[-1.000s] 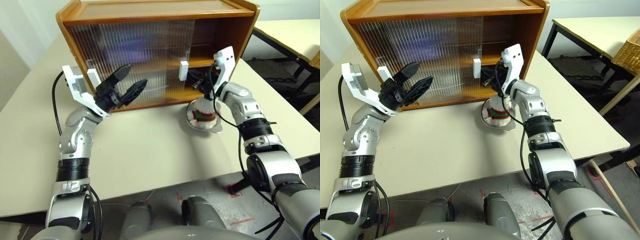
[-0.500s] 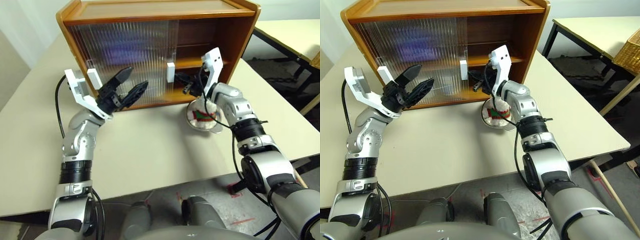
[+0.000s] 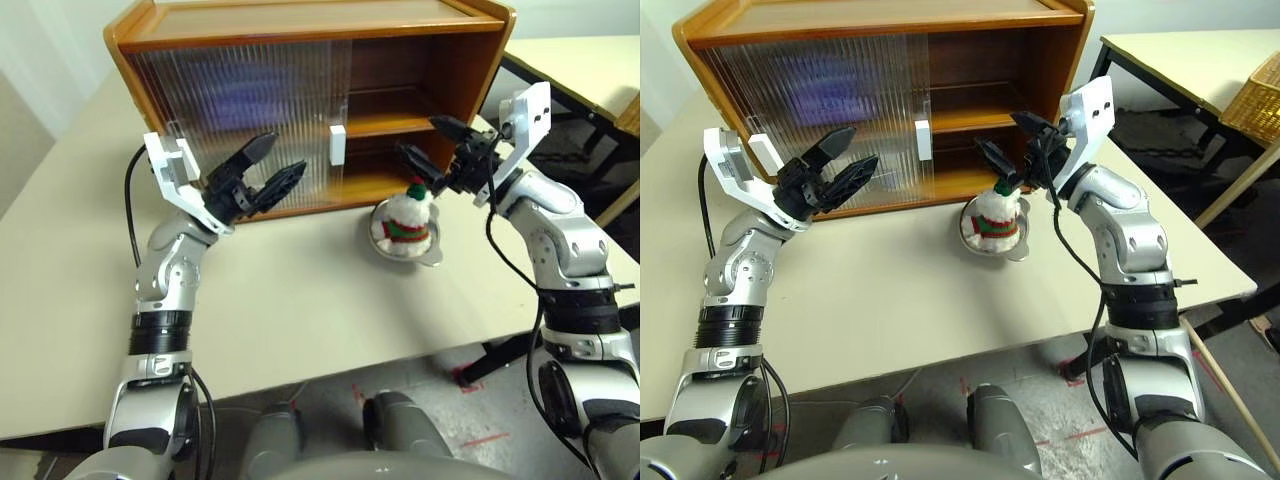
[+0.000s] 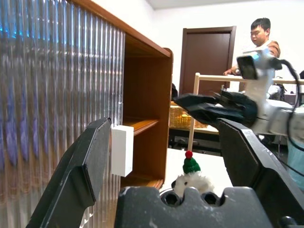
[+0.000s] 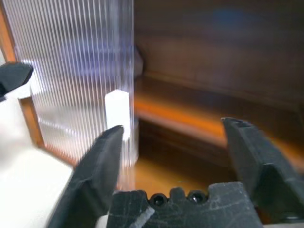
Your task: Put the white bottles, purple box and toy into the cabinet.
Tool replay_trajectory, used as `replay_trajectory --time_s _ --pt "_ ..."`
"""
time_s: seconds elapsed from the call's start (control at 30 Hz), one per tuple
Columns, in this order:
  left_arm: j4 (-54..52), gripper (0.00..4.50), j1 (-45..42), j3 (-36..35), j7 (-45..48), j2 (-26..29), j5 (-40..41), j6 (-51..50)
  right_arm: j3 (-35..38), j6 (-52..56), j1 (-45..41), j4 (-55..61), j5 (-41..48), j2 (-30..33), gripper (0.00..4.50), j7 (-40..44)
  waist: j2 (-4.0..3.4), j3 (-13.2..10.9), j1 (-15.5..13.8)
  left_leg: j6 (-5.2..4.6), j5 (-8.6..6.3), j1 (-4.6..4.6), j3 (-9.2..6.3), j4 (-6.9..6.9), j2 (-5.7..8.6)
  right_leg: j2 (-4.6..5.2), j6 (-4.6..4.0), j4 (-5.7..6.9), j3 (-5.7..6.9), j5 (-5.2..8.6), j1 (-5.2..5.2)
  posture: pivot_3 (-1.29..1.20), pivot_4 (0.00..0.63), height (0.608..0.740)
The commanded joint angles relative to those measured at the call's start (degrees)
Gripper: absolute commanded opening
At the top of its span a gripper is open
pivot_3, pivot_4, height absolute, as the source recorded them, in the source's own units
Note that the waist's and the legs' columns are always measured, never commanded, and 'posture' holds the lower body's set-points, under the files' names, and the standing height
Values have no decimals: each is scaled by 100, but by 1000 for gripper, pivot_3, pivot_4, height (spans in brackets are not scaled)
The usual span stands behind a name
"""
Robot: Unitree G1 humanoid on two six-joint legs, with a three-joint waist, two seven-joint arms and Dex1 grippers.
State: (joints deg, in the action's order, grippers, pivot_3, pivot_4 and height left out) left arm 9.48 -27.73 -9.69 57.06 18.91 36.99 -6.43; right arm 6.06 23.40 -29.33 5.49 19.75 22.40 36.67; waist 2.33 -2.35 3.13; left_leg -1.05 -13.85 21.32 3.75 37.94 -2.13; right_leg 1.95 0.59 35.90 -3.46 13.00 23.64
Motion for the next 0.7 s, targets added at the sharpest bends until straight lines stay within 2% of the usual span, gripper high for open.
replay_trajectory --time_s 0.03,0.3,0.57,0.7 --pt "144 4500 -107 74 128 4 -86 7 264 654 749 1091 424 108 4477 -255 1 0 41 0 0 2 0 0 -1 0 1 -1 2 0 0 -60 0 740" --pt "177 4500 -112 82 213 7 -96 -40 276 929 1767 1616 656 38 4477 -557 2 1 185 3 -2 -5 0 1 11 3 6 -1 -1 0 -3 -72 0 740" --pt "77 4500 -68 56 182 31 -98 -70 147 419 2408 987 434 38 4477 -391 4 0 216 2 -1 -5 -3 1 13 2 7 -4 -2 0 -6 -54 0 740" --pt "-28 4500 2 40 156 70 -98 -92 73 141 2387 643 319 10 4477 -316 4 0 214 2 -1 -5 -3 1 15 2 7 -4 -2 0 -7 -37 0 740"
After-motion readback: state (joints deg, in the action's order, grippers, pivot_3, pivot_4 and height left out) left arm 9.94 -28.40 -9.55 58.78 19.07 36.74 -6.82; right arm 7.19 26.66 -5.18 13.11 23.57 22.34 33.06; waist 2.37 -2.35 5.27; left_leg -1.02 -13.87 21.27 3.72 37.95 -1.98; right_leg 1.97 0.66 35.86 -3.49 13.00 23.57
